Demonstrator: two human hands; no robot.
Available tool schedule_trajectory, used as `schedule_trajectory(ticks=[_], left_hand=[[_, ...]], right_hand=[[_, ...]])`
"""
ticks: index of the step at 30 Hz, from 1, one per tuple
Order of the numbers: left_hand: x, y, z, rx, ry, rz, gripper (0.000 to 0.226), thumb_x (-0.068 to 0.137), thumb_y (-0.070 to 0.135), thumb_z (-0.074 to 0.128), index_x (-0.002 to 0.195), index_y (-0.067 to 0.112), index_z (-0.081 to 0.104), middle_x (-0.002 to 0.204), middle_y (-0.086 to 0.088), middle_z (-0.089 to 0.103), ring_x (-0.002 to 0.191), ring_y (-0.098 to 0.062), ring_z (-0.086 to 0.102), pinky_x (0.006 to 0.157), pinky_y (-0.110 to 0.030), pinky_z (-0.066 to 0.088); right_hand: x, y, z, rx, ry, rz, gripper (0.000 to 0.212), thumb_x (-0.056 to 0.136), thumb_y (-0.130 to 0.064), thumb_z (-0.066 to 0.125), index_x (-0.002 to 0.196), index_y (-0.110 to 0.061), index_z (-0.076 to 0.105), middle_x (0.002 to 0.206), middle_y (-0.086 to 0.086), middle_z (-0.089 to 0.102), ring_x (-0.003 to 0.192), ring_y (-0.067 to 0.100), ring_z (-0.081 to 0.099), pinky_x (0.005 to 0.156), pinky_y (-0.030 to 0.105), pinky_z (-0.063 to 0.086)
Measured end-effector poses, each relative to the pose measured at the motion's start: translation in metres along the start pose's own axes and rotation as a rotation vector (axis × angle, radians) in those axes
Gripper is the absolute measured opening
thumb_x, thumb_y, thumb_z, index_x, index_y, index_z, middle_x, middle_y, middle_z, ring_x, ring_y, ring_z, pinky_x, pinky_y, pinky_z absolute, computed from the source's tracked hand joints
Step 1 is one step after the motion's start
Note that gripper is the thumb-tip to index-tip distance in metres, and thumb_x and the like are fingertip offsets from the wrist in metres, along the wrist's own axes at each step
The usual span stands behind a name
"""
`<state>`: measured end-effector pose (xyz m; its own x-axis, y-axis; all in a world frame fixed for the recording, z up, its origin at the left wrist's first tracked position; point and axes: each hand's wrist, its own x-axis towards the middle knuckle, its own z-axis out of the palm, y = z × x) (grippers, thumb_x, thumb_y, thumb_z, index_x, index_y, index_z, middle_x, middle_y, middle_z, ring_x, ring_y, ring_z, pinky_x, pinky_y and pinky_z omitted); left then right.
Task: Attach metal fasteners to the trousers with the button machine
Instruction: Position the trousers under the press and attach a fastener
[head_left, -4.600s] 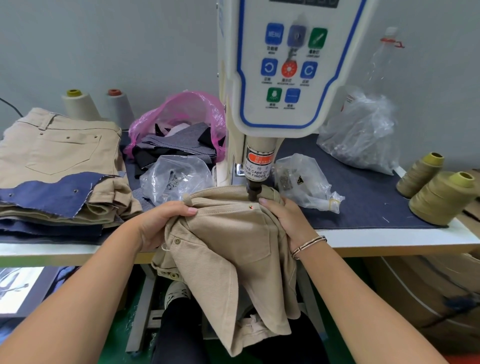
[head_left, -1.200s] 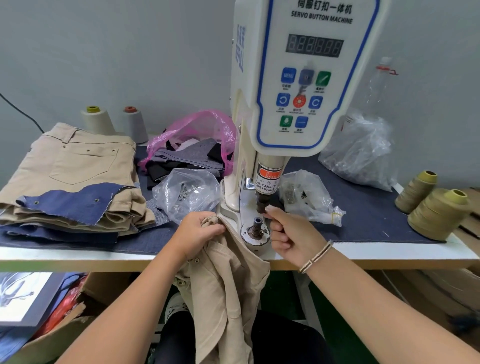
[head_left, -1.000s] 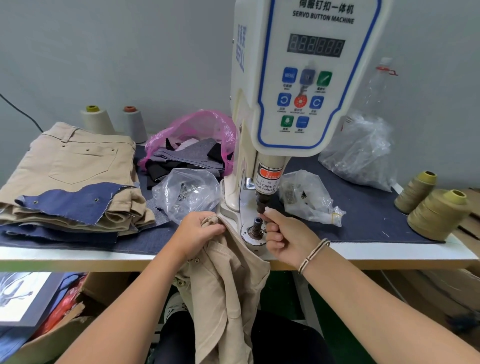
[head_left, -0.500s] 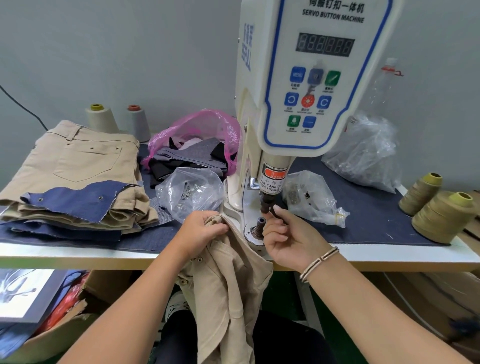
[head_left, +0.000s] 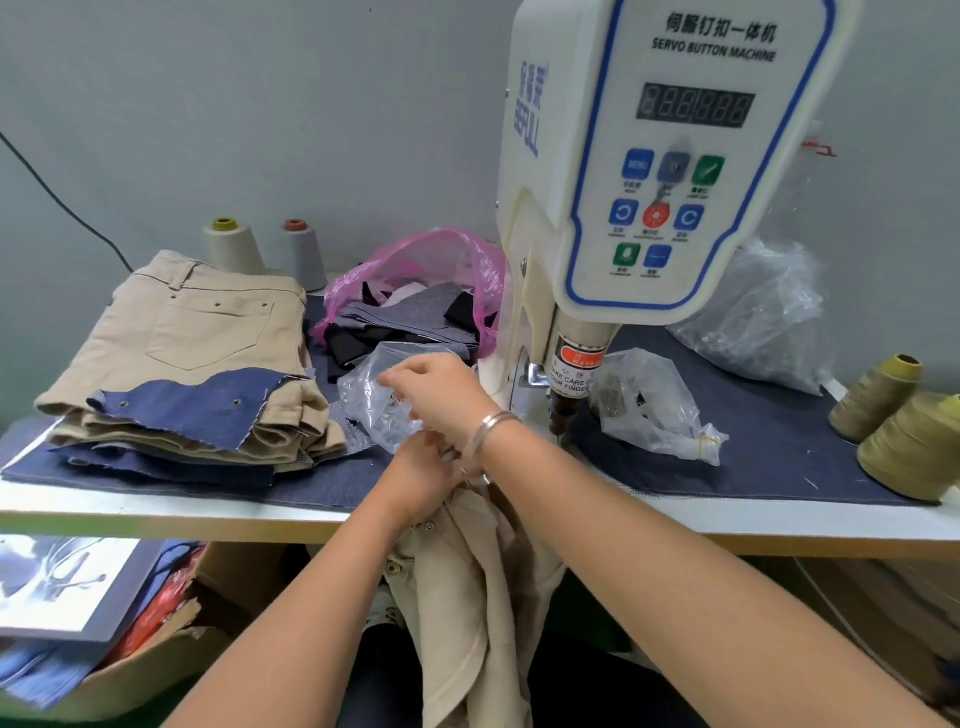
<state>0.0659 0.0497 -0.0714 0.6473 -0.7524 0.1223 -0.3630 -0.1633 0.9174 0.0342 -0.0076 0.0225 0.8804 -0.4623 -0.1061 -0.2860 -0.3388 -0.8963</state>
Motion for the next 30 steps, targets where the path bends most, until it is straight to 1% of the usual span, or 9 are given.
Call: schedule_trajectory(ticks=[2, 4, 7, 9, 11, 15, 23, 27, 30], left_hand=[[0.002, 0.000, -0.001, -0.035, -0.027, -0.008, 0.005, 0.070, 0.021, 0.063, 0.073, 0.021, 0.061, 0.076, 0.002, 0.068, 0.075, -0.016, 0.062, 0.071, -0.030, 0.050], [0.002, -0.001, 0.001, -0.049, -0.038, 0.014, 0.007, 0.066, 0.024, 0.061, 0.069, 0.018, 0.058, 0.068, 0.003, 0.062, 0.064, -0.008, 0.054, 0.064, -0.026, 0.045], [0.000, -0.002, 0.003, 0.005, -0.039, 0.033, 0.016, 0.062, 0.023, 0.053, 0.064, 0.007, 0.055, 0.058, 0.003, 0.055, 0.057, -0.003, 0.042, 0.056, -0.022, 0.039], [-0.001, 0.000, 0.003, 0.035, -0.022, 0.033, 0.029, 0.064, 0.021, 0.049, 0.073, -0.004, 0.059, 0.065, -0.005, 0.057, 0.064, -0.010, 0.045, 0.057, -0.028, 0.041], [0.000, 0.002, 0.003, 0.049, -0.014, 0.040, 0.034, 0.065, 0.022, 0.048, 0.080, -0.005, 0.062, 0.071, -0.008, 0.062, 0.068, -0.011, 0.048, 0.059, -0.031, 0.044], [0.000, 0.003, 0.001, 0.098, -0.034, 0.002, 0.039, 0.064, 0.024, 0.046, 0.079, -0.008, 0.062, 0.078, -0.025, 0.066, 0.067, -0.016, 0.047, 0.059, -0.039, 0.045], [0.001, 0.001, 0.001, 0.075, -0.046, -0.032, 0.026, 0.062, 0.027, 0.049, 0.068, 0.003, 0.059, 0.066, -0.013, 0.062, 0.063, -0.016, 0.043, 0.058, -0.041, 0.044], [0.001, 0.000, 0.002, 0.106, -0.091, -0.011, 0.021, 0.061, 0.028, 0.056, 0.065, 0.008, 0.060, 0.066, -0.010, 0.066, 0.062, -0.013, 0.047, 0.060, -0.038, 0.047], [0.000, -0.001, 0.002, 0.049, -0.118, -0.030, 0.018, 0.062, 0.022, 0.061, 0.068, 0.006, 0.064, 0.067, -0.007, 0.068, 0.064, -0.010, 0.054, 0.065, -0.043, 0.049]], right_hand=[[0.034, 0.002, 0.003, -0.503, -0.026, -0.068, 0.026, 0.093, -0.010, 0.047, 0.072, -0.001, 0.060, 0.076, 0.015, 0.060, 0.063, 0.020, 0.048, 0.058, 0.026, 0.039], [0.057, 0.013, 0.007, -0.805, -0.034, -0.055, 0.020, 0.092, -0.004, 0.044, 0.087, -0.004, 0.063, 0.093, 0.013, 0.063, 0.086, 0.028, 0.059, 0.066, 0.029, 0.041], [0.081, 0.029, 0.017, -0.996, -0.008, -0.013, 0.033, 0.091, -0.006, 0.045, 0.120, -0.008, 0.060, 0.121, 0.010, 0.062, 0.111, 0.030, 0.058, 0.076, 0.034, 0.045], [0.093, 0.034, 0.023, -1.055, 0.004, -0.005, 0.034, 0.090, -0.008, 0.049, 0.122, -0.011, 0.060, 0.123, 0.008, 0.061, 0.111, 0.031, 0.057, 0.081, 0.038, 0.049], [0.100, 0.037, 0.027, -1.099, 0.009, -0.078, 0.030, 0.090, -0.012, 0.052, 0.118, -0.013, 0.063, 0.118, 0.007, 0.064, 0.105, 0.029, 0.060, 0.074, 0.033, 0.045], [0.105, 0.042, 0.031, -1.133, -0.017, -0.134, 0.028, 0.089, -0.015, 0.054, 0.115, -0.017, 0.065, 0.114, 0.006, 0.065, 0.100, 0.028, 0.062, 0.067, 0.032, 0.038], [0.103, 0.044, 0.027, -1.044, 0.025, -0.188, 0.028, 0.092, -0.016, 0.049, 0.116, -0.019, 0.062, 0.113, 0.008, 0.065, 0.099, 0.029, 0.061, 0.070, 0.030, 0.039], [0.090, 0.045, 0.018, -0.762, 0.081, -0.152, 0.022, 0.095, -0.026, 0.045, 0.108, -0.021, 0.062, 0.102, 0.004, 0.067, 0.091, 0.025, 0.060, 0.070, 0.029, 0.041], [0.071, 0.052, 0.009, -0.388, 0.251, -0.245, 0.013, 0.091, -0.028, 0.052, 0.089, -0.023, 0.064, 0.076, -0.010, 0.062, 0.073, 0.013, 0.057, 0.065, 0.029, 0.044]])
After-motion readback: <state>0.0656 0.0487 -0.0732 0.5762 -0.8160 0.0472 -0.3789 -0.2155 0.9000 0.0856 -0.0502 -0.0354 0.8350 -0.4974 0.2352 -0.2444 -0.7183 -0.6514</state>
